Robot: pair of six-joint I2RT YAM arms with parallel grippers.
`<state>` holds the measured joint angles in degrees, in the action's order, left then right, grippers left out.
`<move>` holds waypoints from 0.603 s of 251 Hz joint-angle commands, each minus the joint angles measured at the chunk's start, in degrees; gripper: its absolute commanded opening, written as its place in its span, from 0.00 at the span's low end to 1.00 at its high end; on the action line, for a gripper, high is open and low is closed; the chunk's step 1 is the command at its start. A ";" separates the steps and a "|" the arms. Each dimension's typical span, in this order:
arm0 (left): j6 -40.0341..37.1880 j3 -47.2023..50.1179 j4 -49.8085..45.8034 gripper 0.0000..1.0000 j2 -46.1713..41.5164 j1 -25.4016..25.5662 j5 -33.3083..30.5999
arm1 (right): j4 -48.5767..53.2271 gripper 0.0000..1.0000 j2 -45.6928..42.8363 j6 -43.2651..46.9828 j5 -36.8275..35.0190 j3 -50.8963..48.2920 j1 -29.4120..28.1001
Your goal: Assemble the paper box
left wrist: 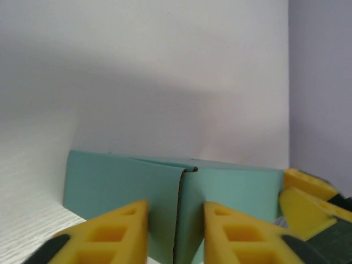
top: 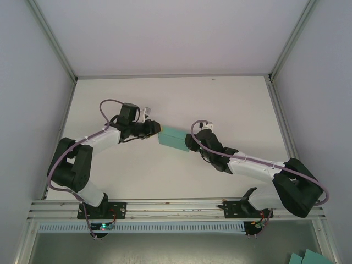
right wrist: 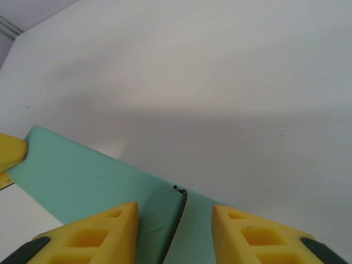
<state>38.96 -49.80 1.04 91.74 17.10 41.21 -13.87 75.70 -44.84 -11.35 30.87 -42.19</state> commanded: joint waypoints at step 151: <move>-2.87 4.01 -5.36 0.16 1.12 1.61 -7.92 | 10.73 0.11 -2.58 4.72 6.86 -6.64 3.68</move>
<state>39.68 -44.64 12.32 91.07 17.30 42.11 -26.39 72.75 -45.78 -4.99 23.92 -39.70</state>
